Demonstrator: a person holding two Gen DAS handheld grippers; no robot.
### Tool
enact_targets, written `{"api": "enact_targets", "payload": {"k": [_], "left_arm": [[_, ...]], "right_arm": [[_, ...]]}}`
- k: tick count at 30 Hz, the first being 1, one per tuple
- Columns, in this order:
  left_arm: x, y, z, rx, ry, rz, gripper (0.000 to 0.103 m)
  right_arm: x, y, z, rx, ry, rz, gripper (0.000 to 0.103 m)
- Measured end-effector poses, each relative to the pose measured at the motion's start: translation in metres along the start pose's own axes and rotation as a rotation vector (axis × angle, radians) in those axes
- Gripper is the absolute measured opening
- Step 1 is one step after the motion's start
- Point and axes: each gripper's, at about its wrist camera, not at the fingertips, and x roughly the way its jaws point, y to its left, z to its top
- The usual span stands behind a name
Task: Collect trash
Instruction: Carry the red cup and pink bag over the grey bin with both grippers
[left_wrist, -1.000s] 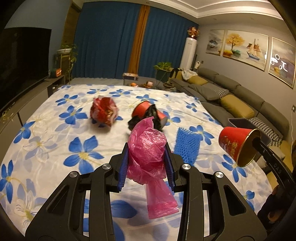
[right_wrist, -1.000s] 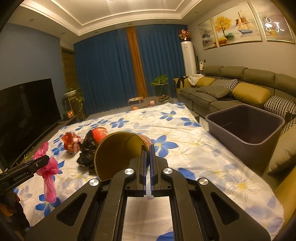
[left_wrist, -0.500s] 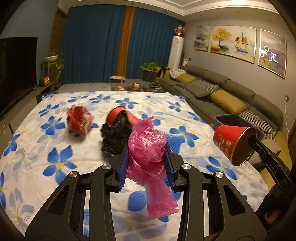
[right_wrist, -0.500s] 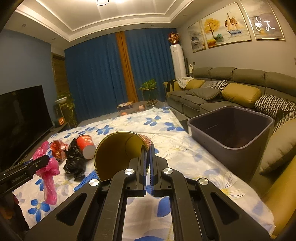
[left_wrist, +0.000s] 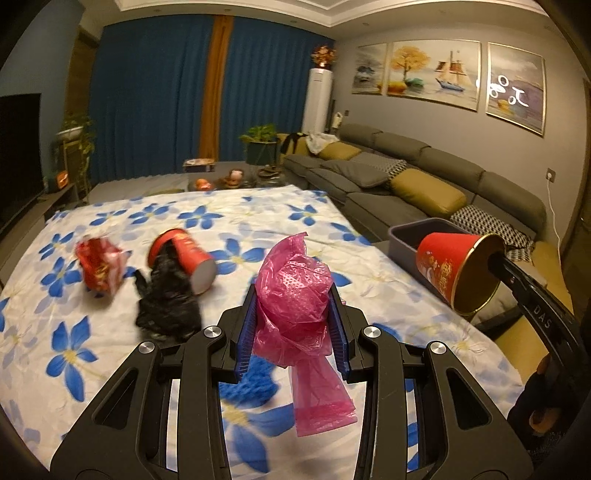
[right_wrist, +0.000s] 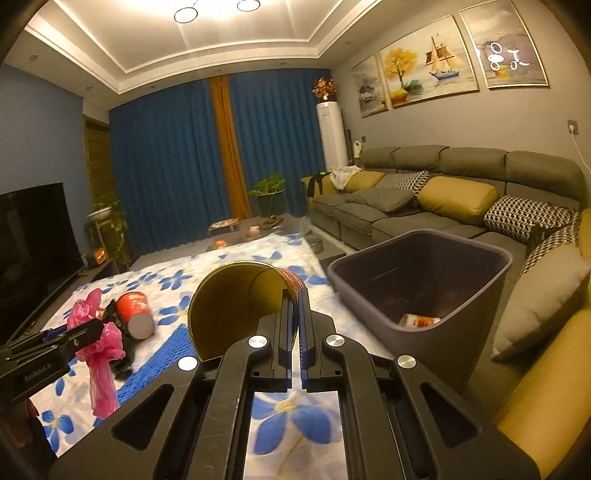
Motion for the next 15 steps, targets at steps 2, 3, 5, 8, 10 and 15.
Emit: {"api": "enact_targets", "payload": {"k": [2,3,5,8,10,15], "left_arm": [[0.004,-0.009,0.003,0.014,0.0,-0.02,0.034],[0.007,-0.014,0.004,0.021,-0.001,-0.029,0.034],[0.011,-0.023,0.006,0.035,-0.002,-0.047,0.034],[0.017,-0.036,0.01,0.057,-0.003,-0.071,0.034],[0.02,-0.044,0.012,0.071,-0.006,-0.086,0.034],[0.029,-0.066,0.022,0.105,-0.021,-0.135,0.034]], "right_arm": [[0.001,-0.007,0.002,0.0,-0.006,-0.016,0.004],[0.001,-0.011,0.003,-0.001,-0.009,-0.024,0.004],[0.001,-0.018,0.006,0.001,-0.015,-0.041,0.004],[0.002,-0.027,0.009,0.005,-0.02,-0.063,0.004],[0.003,-0.033,0.01,0.008,-0.022,-0.077,0.004],[0.006,-0.047,0.016,0.005,-0.03,-0.11,0.004]]}}
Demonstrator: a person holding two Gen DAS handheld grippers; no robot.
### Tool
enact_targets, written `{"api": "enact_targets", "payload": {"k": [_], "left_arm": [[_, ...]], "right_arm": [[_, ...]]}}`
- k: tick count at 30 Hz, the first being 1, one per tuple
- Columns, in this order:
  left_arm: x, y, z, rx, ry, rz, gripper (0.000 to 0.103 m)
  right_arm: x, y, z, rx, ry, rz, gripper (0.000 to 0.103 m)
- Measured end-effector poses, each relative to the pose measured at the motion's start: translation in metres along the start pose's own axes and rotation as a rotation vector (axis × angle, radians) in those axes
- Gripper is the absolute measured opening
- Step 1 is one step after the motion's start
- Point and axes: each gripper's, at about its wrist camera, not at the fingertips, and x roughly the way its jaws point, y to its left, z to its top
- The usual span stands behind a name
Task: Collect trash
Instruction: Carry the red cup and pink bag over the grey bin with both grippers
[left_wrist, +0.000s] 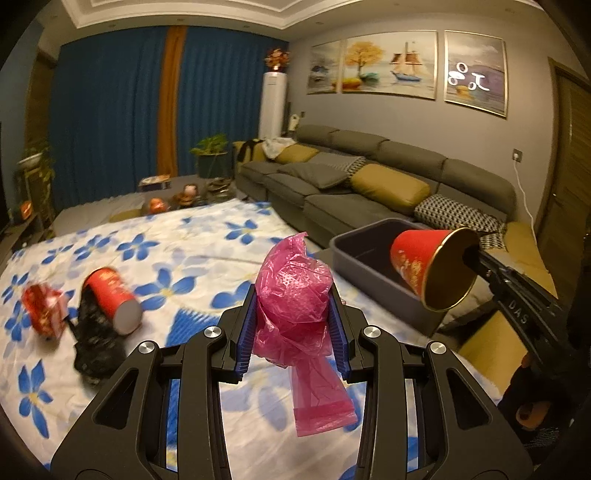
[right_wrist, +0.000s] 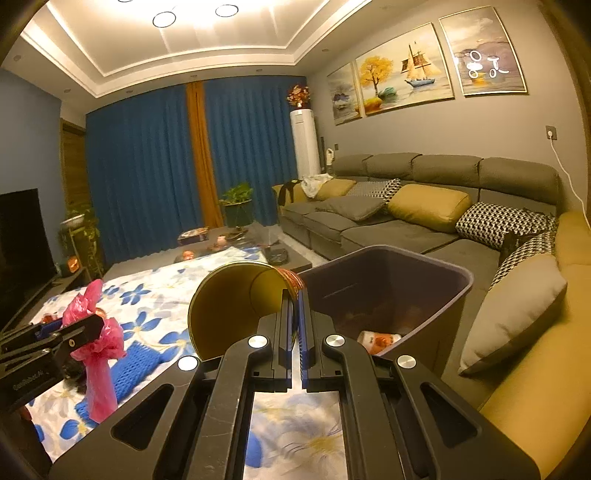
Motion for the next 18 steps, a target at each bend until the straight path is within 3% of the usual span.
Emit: {"api": "enact_targets", "payload": {"k": [18], "left_arm": [[0.074,-0.077,0.047,0.073,-0.021,-0.172,0.035]], "right_arm": [[0.027,-0.059,0.022,0.007,-0.032,-0.141,0.004]]}}
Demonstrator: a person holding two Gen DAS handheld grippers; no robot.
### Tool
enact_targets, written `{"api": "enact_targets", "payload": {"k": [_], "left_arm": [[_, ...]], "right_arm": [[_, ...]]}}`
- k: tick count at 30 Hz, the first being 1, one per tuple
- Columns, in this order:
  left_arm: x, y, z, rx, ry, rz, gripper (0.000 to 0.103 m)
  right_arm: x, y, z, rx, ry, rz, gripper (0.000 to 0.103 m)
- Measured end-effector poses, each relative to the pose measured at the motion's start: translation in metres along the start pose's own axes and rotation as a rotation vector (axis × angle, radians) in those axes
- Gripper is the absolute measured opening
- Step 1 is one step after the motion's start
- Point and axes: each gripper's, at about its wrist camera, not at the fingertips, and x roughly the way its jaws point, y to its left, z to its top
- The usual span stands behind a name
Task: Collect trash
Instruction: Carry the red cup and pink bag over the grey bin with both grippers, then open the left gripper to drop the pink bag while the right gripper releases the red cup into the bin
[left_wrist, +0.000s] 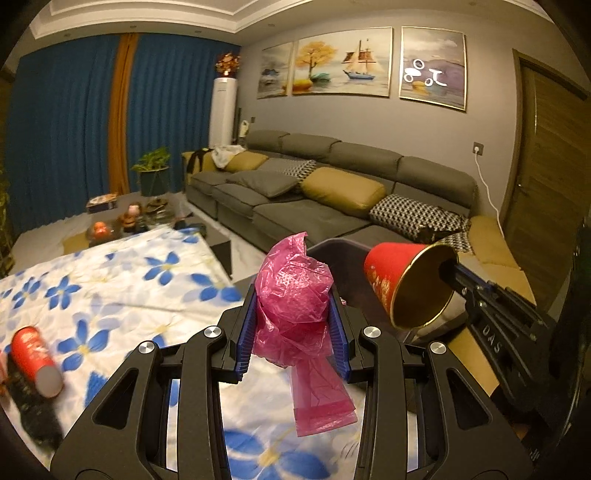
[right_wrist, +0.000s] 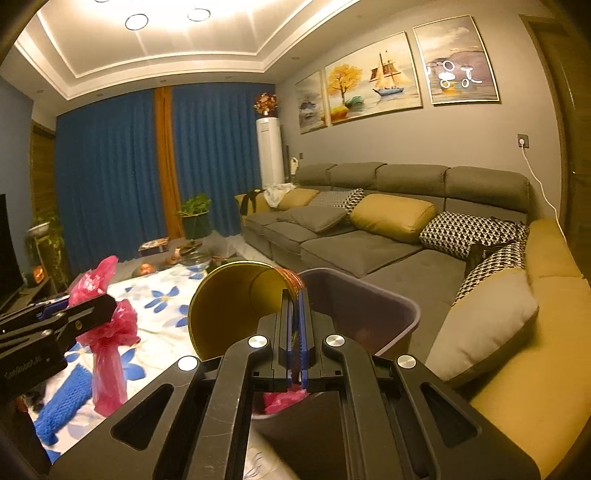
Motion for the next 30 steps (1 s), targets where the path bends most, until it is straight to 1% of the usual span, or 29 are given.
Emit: {"api": "enact_targets", "payload": {"k": [7,16,21,30], "left_arm": [[0.036,-0.011,0.009,0.017,-0.011,-0.027,0.035],[0.077,-0.019,0.014,-0.002,0.019,-0.056,0.035],[0.092,-0.021,0.012,-0.002,0.04,-0.064,0.035],[0.105,-0.021,0.014,-0.035,0.067,-0.086,0.036]], "right_arm": [[0.021,-0.02,0.0,0.03,0.027,-0.024,0.004],[0.04,-0.028,-0.001,0.033,0.053,-0.042,0.004],[0.046,-0.031,-0.003,0.032,0.062,-0.042,0.004],[0.054,-0.033,-0.005,0.035,0.08,-0.041,0.004]]}}
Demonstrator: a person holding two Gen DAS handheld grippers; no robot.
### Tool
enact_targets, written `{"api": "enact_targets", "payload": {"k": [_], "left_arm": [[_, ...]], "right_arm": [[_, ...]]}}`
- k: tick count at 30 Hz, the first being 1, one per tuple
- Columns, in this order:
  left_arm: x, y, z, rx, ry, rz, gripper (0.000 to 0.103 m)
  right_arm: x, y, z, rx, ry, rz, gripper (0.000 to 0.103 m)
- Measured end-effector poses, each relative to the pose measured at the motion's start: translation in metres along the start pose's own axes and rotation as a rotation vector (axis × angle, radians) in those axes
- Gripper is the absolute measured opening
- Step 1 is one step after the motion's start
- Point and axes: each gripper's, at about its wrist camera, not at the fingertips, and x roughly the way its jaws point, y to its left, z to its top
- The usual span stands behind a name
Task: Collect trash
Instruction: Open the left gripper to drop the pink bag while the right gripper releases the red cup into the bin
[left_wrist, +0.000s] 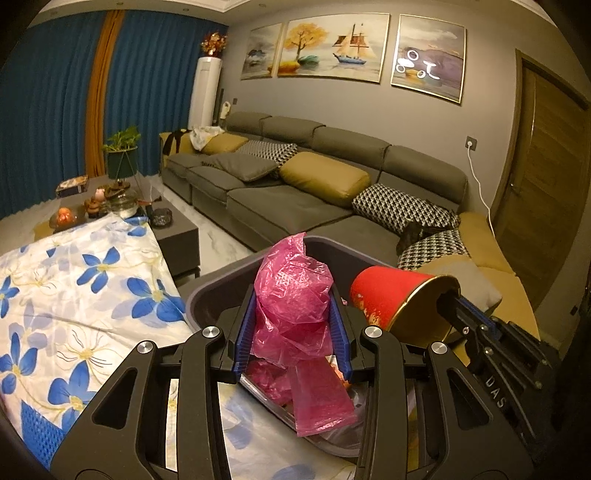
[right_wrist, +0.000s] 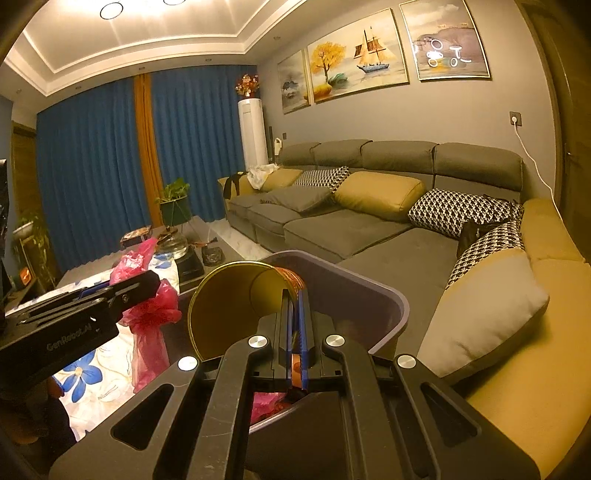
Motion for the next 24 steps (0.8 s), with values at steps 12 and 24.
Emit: {"api": "enact_targets", "payload": {"k": [12,24], "left_arm": [[0.012,0.003,-0.001,-0.024,0.033,-0.031,0.046],[-0.009,0.025,-0.006,-0.098,-0.005,0.023,0.084]], "right_arm": [[0.008,0.004,-0.001,-0.015,0.034,0.0,0.004],[0.014,0.003,0.001,-0.02,0.057,-0.004,0.012]]}}
